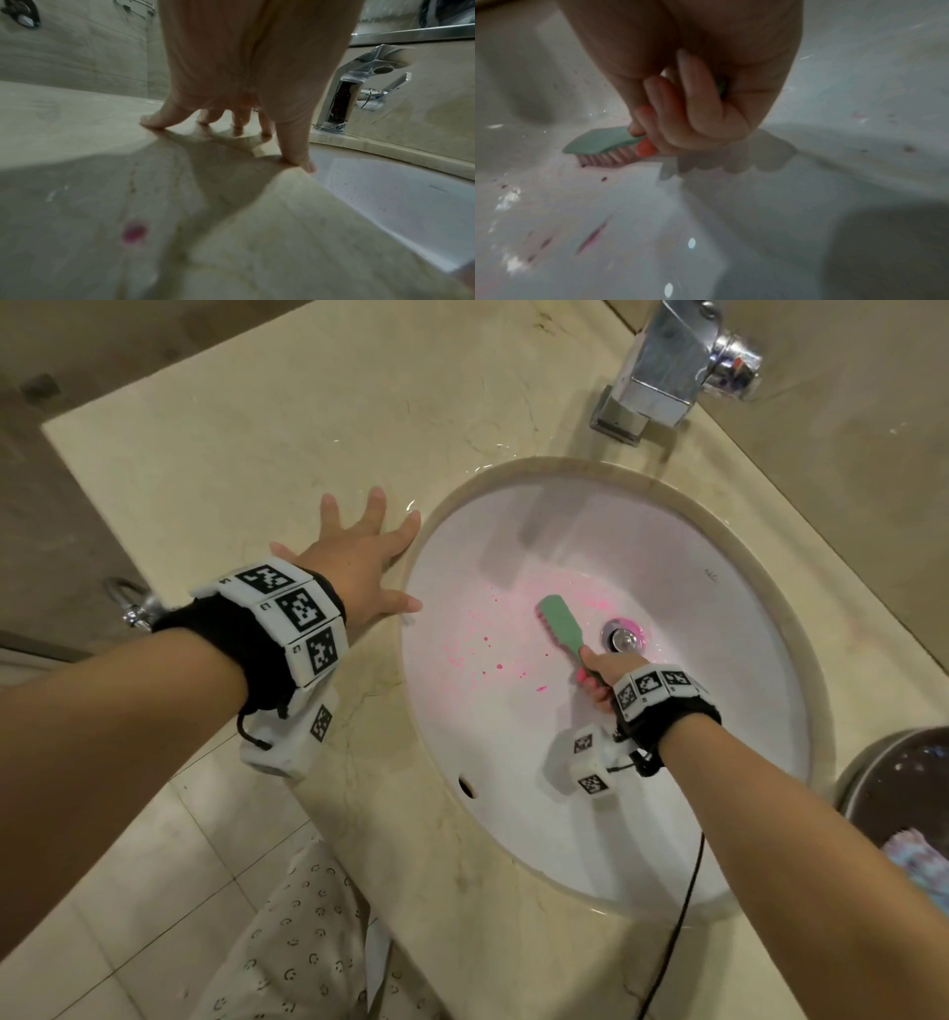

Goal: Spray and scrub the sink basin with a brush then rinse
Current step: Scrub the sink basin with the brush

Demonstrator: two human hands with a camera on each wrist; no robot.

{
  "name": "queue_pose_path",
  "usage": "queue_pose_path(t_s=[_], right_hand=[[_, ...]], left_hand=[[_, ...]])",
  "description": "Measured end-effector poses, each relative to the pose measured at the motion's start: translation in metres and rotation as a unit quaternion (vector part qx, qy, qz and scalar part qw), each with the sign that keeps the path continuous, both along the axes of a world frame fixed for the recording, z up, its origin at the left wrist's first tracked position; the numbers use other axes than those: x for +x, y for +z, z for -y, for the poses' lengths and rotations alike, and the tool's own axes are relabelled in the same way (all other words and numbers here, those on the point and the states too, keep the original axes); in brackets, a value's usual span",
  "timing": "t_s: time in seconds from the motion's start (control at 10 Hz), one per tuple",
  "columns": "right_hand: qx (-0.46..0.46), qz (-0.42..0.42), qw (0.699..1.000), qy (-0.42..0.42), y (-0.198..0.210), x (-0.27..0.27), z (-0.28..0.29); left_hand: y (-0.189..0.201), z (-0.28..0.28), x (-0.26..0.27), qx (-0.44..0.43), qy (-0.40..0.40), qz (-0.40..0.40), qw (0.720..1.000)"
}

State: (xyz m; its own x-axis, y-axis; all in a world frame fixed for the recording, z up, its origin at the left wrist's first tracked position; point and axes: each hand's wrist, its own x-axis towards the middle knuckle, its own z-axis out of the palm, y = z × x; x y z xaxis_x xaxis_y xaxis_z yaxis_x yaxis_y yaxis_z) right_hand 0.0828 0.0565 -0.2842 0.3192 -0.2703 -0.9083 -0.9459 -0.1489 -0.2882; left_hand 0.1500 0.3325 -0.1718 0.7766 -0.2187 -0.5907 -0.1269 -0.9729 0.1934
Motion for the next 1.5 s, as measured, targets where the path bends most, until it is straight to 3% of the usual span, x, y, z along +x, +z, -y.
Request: queue_pose_path(t_s=[0.1,0.2,0.3,0.5,0.7,0.9,1.1,1.3,1.4,1.5], right_hand=[[-0.011,0.021,0.999,0.028,-0.002,0.022,-0.016],[0.081,0.043,0.995,-0.029,0.000,0.028,-0.036],[0.113,0.038,0.993,-0.013,0.000,0.012,-0.047],[0.002,-0.004,0.999,0.051,-0.011,-0.017,-0.007],[-0.027,0.039,0.999,0.017,-0.009,0.008,-0.002],[0.128,0.064,0.989,-0.030,-0.002,0.022,-0.059],[0.041,0.021,0.997,0.055,-0.013,-0.016,-0.032],[-0.063,0.024,0.997,0.039,-0.018,-0.002,0.006],[-0.030,0.060,0.997,0.027,-0.014,0.012,-0.008],[0.069,0.084,0.994,-0.003,-0.004,0.019,-0.041]], left_hand=[[0.000,0.000,0.000,-0.001,-0.002,-0.001,1.000],[0.000,0.000,0.000,-0.001,-0.001,-0.001,1.000],[0.001,0.000,0.000,-0.003,0.001,-0.003,1.000],[0.002,0.001,0.000,-0.006,0.001,-0.003,1.000],[0.002,0.000,0.000,-0.002,-0.003,0.002,1.000],[0.001,0.000,-0.001,-0.003,-0.001,0.005,1.000],[0.001,0.000,-0.001,-0.004,-0.002,0.006,1.000],[0.002,0.001,-0.001,-0.001,-0.004,0.003,1.000],[0.002,0.000,-0.001,0.000,-0.005,0.005,1.000],[0.001,0.000,0.000,0.000,-0.004,0.004,1.000]])
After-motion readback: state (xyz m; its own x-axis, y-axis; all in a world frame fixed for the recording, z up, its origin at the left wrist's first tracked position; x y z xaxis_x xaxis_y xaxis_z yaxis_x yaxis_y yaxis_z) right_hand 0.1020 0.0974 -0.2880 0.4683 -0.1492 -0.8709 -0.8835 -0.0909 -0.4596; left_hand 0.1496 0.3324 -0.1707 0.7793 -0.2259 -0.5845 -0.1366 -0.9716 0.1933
